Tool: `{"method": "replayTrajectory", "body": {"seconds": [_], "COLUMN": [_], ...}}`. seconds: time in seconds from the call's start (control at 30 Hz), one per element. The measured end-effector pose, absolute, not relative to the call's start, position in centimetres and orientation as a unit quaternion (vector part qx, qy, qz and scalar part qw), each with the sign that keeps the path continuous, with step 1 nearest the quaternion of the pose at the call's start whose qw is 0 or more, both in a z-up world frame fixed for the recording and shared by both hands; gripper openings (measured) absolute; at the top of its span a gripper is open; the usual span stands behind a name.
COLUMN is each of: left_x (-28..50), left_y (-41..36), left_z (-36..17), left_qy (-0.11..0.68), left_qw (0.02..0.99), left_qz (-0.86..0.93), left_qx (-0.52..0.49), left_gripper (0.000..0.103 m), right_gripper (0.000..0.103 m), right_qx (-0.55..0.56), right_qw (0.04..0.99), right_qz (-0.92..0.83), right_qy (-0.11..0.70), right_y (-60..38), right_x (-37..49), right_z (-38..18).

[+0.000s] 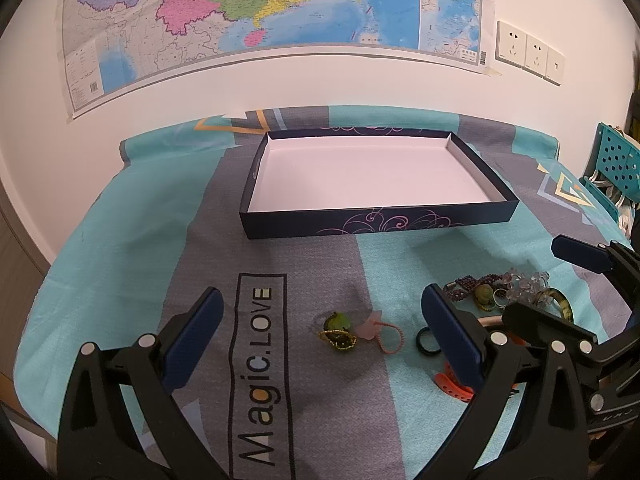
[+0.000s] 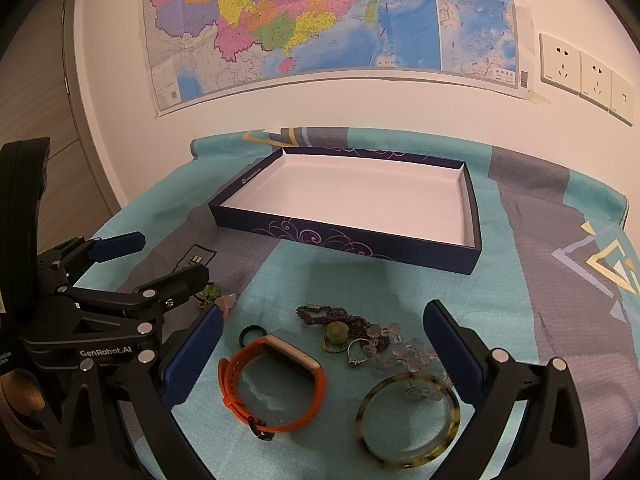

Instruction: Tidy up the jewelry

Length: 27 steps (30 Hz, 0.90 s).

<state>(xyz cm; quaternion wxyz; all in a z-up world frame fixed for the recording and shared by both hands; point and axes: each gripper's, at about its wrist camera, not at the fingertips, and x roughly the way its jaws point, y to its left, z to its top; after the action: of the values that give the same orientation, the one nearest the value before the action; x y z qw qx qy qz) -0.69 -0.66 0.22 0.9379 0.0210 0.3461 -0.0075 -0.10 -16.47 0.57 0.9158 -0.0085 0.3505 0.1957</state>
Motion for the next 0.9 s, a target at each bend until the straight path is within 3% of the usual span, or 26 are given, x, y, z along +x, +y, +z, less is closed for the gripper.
{"method": "replayTrajectory", "body": {"seconds": [0.9], "left_x": [-0.93], "left_y": [-1.08], "left_z": [-0.14], "left_qy": [0.345], "left_qw": [0.938], "left_qz": [-0.010], "left_qx": [0.023], "left_gripper": [0.098], "right_gripper": [0.097], "right_qx": [-0.003], "right_qw": [0.913], "right_qz": [0.196], "right_qy": [0.359], "right_y": [-16.61], "right_x": [0.03], "right_z": [0.07]}}
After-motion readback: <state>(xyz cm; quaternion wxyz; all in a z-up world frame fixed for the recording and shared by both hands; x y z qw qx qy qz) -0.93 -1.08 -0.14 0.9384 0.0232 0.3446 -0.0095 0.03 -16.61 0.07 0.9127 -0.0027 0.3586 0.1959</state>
